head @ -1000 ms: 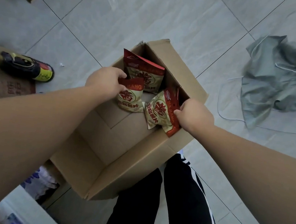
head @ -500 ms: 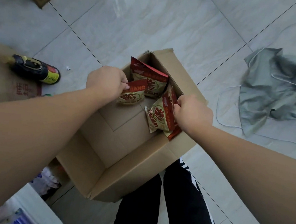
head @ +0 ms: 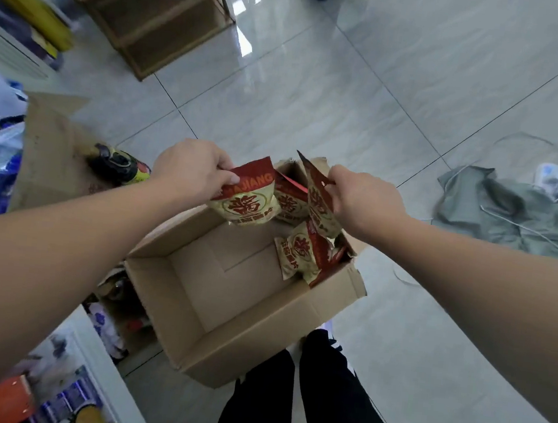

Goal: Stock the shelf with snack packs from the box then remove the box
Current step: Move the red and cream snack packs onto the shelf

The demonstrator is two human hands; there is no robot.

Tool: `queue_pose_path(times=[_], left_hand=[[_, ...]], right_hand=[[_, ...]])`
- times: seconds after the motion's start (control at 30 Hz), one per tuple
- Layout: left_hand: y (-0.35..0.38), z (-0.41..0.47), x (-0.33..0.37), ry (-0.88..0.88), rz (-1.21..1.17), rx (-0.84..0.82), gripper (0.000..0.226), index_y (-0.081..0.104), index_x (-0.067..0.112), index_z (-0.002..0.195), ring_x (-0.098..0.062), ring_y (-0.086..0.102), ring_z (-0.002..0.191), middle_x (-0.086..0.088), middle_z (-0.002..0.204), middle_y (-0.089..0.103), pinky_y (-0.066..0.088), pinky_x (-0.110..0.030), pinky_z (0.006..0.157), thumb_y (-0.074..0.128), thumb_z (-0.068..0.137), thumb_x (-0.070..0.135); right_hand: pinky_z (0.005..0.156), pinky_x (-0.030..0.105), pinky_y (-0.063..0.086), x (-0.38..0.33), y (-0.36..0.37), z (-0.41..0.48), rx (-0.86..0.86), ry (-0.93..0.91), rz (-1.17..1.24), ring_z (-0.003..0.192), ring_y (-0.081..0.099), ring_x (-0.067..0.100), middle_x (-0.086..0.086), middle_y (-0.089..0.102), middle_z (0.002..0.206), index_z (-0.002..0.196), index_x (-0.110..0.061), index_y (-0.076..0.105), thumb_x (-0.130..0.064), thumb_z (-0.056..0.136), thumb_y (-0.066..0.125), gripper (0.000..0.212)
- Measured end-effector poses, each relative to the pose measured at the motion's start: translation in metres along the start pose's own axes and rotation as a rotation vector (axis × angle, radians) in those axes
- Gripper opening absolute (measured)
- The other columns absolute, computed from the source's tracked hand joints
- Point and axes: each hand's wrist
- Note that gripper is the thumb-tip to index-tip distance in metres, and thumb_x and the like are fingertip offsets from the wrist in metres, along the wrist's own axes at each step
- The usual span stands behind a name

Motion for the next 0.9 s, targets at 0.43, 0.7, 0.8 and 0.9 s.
queue_pose_path(times=[0.43, 0.7, 0.8, 0.9], left_hand=[[-0.222, -0.101, 0.047, 0.056, 0.052, 0.195, 0.017, 0.076, 0.03, 0.093, -0.018, 0.065, 0.088, 0.007, 0.09, 0.072, 0.057, -0.04, 0.08, 0.069, 0.089, 0.044], [-0.343, -0.202, 0.043, -0.01, 0.066, 0.337, 0.013, 0.07, 0.03, 0.09, -0.014, 0.063, 0.078, 0.01, 0.081, 0.066, 0.047, -0.031, 0.068, 0.066, 0.092, 0.042], [-0.379, -0.248, 0.04, -0.067, 0.052, 0.355, 0.015, 0.07, 0.029, 0.088, -0.009, 0.064, 0.075, 0.014, 0.078, 0.067, 0.049, -0.03, 0.067, 0.068, 0.091, 0.044], [-0.414, -0.297, 0.036, -0.123, 0.048, 0.395, 0.016, 0.071, 0.032, 0.079, -0.007, 0.067, 0.073, 0.015, 0.075, 0.071, 0.054, -0.033, 0.071, 0.071, 0.088, 0.046]], right_hand=[[0.061, 0.032, 0.038, -0.085, -0.255, -0.025, 0.019, -0.356, -0.077, 0.08, 0.056, 0.023, -0.004, 0.058, 0.082, 0.097, -0.026, 0.053, -0.033, 0.103, 0.044, 0.013], [0.068, 0.039, 0.057, -0.154, -0.372, -0.069, 0.21, -0.646, -0.172, 0.08, 0.065, 0.02, -0.006, 0.065, 0.09, 0.097, -0.028, 0.053, -0.034, 0.104, 0.044, 0.012], [0.065, 0.039, 0.055, -0.183, -0.404, -0.082, 0.282, -0.702, -0.226, 0.077, 0.063, 0.02, 0.0, 0.066, 0.087, 0.101, -0.023, 0.059, -0.038, 0.104, 0.042, 0.022], [0.055, 0.03, 0.041, -0.213, -0.433, -0.099, 0.349, -0.797, -0.255, 0.069, 0.056, 0.012, -0.003, 0.063, 0.081, 0.098, -0.023, 0.056, -0.039, 0.105, 0.042, 0.023]])
Point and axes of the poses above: each hand's wrist, its own z-axis towards the middle knuckle, its own y-axis out of the palm, x = y × z
